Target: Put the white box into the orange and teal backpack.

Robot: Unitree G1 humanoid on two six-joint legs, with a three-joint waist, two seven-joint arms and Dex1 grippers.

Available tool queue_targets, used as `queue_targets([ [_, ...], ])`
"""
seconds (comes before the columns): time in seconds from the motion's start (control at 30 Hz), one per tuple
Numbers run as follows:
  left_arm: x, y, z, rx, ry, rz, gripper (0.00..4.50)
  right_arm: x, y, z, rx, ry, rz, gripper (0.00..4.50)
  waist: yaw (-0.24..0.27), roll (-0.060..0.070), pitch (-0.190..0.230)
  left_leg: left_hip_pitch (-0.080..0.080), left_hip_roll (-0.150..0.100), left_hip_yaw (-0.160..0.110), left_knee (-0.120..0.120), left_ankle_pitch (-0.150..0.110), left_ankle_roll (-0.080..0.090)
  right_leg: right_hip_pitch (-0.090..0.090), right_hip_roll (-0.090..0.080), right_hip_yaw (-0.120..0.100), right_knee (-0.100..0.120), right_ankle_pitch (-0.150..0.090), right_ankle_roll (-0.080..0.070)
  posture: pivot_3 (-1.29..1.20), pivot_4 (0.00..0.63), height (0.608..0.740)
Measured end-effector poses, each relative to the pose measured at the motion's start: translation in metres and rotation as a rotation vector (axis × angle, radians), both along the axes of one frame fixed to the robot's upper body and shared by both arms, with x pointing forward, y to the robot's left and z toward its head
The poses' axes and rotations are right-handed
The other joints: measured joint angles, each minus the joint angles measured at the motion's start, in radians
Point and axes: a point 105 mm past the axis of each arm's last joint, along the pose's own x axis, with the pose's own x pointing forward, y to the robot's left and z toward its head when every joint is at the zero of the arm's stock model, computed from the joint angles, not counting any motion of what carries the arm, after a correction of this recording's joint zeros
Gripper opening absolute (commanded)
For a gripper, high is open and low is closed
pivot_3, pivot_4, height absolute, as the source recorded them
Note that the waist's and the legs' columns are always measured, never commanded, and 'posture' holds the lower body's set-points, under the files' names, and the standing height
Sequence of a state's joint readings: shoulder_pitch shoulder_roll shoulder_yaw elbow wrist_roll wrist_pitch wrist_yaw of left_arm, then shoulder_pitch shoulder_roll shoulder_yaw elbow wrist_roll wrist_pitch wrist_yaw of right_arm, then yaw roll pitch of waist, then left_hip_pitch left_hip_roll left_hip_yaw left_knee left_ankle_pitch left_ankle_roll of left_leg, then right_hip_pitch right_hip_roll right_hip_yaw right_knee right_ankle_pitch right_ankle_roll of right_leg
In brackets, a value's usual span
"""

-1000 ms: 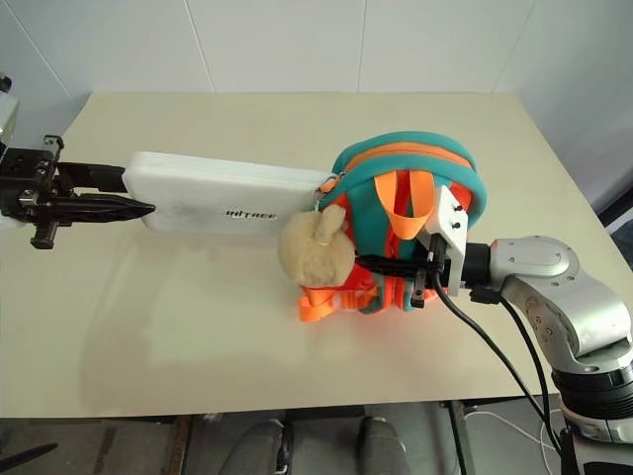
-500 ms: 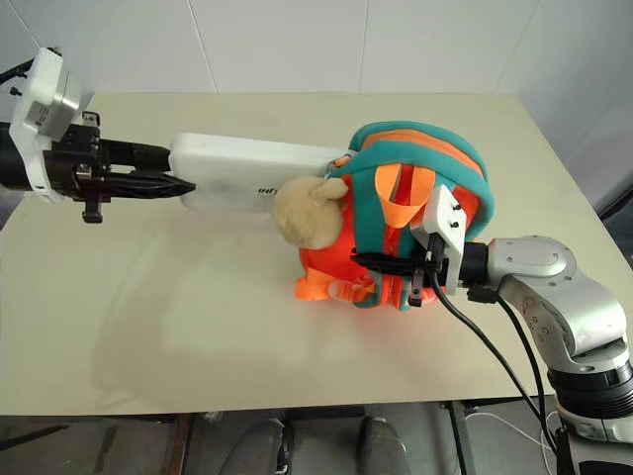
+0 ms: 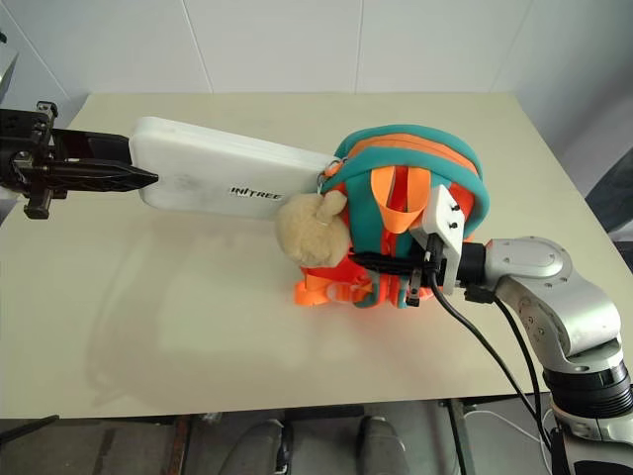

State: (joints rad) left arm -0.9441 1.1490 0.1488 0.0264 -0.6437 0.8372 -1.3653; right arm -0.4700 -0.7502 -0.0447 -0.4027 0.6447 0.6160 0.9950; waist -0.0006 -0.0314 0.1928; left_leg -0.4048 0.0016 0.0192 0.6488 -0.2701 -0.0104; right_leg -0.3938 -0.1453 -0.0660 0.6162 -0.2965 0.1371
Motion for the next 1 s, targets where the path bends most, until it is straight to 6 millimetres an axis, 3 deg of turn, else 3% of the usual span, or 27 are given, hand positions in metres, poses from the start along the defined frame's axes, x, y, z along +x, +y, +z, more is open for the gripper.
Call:
queue_targets([
  [0.23,-0.002,0.001,0.006,-0.014,-0.006,-0.016,1.21,-0.011,0.004,0.000,0.058,0.000,0.090,0.00,-0.001,0.000,0.000,0.000,0.000,0.000,0.000,0.000,0.000,0.000,0.000,0.000,0.000,0.000,0.000,0.00,0.150,0.740],
  [0.4,0.008,0.000,0.001,0.017,-0.008,-0.004,1.21,-0.026,0.004,0.011,0.089,-0.028,0.177,0.00,0.000,0.000,0.000,0.000,0.000,0.000,0.000,0.000,0.000,0.000,0.000,0.000,0.001,0.000,0.000,0.00,0.150,0.740],
  [0.57,0.019,-0.002,-0.005,0.039,0.001,-0.006,1.21,-0.037,-0.006,0.005,0.040,-0.009,0.225,0.00,0.005,0.000,0.000,0.000,0.000,0.000,0.001,0.000,0.000,0.000,0.000,0.000,0.001,0.000,0.000,0.00,0.150,0.740],
  [1.0,0.043,-0.010,-0.016,0.142,0.011,-0.029,1.21,-0.038,-0.018,0.004,-0.010,-0.016,0.244,0.00,0.018,0.000,0.000,0.000,0.000,0.000,0.003,0.000,0.000,0.000,0.000,0.000,0.003,0.000,0.000,0.00,0.150,0.740],
])
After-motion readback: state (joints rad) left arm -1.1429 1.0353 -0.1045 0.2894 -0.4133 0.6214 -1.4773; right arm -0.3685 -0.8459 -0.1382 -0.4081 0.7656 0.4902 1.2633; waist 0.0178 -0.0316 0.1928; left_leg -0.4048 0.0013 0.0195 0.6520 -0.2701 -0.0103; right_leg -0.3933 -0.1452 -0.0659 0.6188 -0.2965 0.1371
